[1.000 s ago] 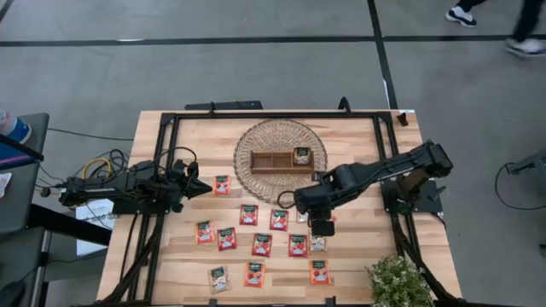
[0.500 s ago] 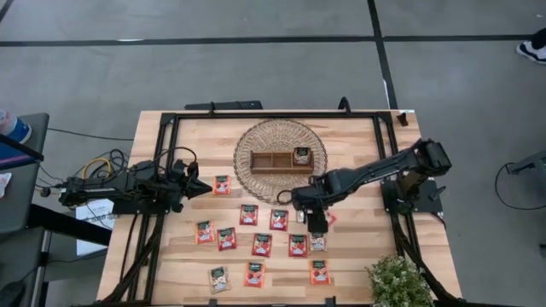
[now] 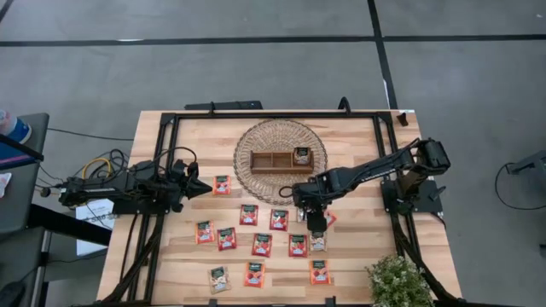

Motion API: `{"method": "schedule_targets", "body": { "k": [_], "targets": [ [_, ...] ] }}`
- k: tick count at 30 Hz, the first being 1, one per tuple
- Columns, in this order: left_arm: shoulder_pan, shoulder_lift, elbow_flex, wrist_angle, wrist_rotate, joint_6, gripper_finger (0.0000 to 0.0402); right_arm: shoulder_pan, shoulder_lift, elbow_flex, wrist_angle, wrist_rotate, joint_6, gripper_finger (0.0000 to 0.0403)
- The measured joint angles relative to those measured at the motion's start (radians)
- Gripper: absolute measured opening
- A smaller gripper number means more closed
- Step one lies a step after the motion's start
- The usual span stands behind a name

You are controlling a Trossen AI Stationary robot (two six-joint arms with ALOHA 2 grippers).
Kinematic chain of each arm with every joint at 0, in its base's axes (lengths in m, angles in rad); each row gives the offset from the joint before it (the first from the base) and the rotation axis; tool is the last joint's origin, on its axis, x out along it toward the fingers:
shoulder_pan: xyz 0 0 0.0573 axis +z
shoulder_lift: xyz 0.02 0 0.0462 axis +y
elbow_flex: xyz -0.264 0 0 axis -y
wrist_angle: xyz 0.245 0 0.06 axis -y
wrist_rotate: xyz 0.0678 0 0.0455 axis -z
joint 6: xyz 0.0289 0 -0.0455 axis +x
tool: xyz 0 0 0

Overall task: Pick & Place Tea
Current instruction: Put the top right brown tea bag into the right slot of the wooden organizer

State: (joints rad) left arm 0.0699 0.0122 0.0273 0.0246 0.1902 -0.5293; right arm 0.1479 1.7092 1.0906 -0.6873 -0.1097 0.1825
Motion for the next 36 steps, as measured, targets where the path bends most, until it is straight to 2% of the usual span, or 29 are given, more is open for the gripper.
{"method": "schedule_targets", "body": {
  "k": [20, 27, 31, 36],
  "targets": [
    [0.000, 0.000, 0.000, 0.000, 0.000, -0.003, 0.0000, -0.026, 0.018, -0.034, 0.058, 0.003, 0.045, 0.0223],
    [0.000, 0.000, 0.000, -0.003, -0.001, -0.003, 0.0000, -0.041, 0.124, -0.031, 0.106, 0.003, 0.034, 0.0223],
    [0.000, 0.002, 0.001, -0.008, -0.001, -0.018, 0.0000, -0.047, 0.167, -0.023, 0.100, -0.035, 0.036, 0.0219],
    [0.000, 0.002, 0.001, -0.011, -0.001, -0.042, 0.0000, -0.041, 0.168, -0.024, 0.105, -0.032, 0.043, 0.0203]
  ]
}}
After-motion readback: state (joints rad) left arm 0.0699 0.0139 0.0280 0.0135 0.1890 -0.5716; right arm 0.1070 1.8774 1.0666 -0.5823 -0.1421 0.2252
